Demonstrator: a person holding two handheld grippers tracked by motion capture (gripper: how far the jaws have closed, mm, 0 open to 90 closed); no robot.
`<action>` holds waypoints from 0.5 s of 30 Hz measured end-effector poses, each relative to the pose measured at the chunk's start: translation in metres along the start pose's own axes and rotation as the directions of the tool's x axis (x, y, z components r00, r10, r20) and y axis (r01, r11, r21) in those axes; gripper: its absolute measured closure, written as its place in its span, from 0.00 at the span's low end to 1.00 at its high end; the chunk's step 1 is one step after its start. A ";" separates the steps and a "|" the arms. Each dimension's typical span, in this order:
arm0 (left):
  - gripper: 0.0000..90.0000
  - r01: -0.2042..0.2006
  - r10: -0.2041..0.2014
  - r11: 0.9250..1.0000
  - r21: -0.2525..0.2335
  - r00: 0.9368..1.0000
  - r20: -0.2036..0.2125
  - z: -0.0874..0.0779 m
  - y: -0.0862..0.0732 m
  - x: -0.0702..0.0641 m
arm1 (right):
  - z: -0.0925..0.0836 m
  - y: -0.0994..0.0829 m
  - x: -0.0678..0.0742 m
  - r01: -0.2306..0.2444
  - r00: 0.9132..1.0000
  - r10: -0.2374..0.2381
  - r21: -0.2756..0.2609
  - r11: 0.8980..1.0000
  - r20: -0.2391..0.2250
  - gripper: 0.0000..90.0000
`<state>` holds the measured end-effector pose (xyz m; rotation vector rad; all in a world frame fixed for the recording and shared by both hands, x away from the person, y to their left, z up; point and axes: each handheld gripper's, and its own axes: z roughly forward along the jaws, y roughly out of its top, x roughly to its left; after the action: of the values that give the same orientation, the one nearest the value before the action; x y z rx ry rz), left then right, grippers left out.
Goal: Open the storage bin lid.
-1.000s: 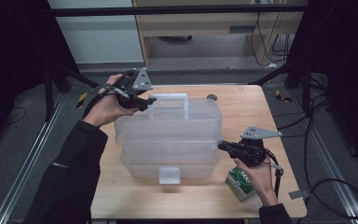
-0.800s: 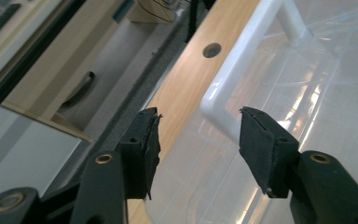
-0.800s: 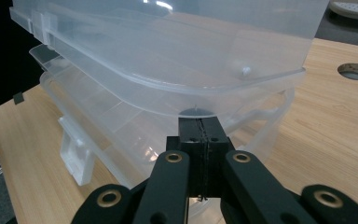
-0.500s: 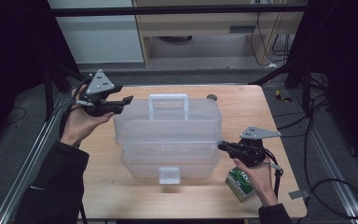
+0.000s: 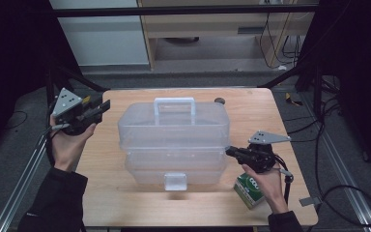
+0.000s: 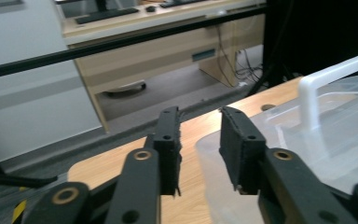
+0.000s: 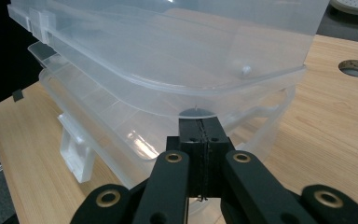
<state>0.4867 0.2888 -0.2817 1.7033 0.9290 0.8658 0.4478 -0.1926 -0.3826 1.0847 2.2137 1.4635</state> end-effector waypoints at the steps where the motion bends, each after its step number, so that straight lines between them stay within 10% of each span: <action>1: 0.76 0.007 -0.007 1.000 -0.007 1.000 -0.011 -0.003 -0.005 0.002 | 0.000 0.000 0.000 0.000 1.000 0.000 0.000 1.000 0.000 1.00; 15: 0.99 0.150 -0.149 0.989 0.012 0.988 -0.041 -0.023 -0.077 0.010 | 0.000 0.000 0.000 0.000 1.000 0.000 0.005 1.000 -0.003 1.00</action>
<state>0.4563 0.3253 -0.3476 1.6113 1.0785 0.7968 0.4480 -0.1929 -0.3827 1.0849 2.2202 1.4612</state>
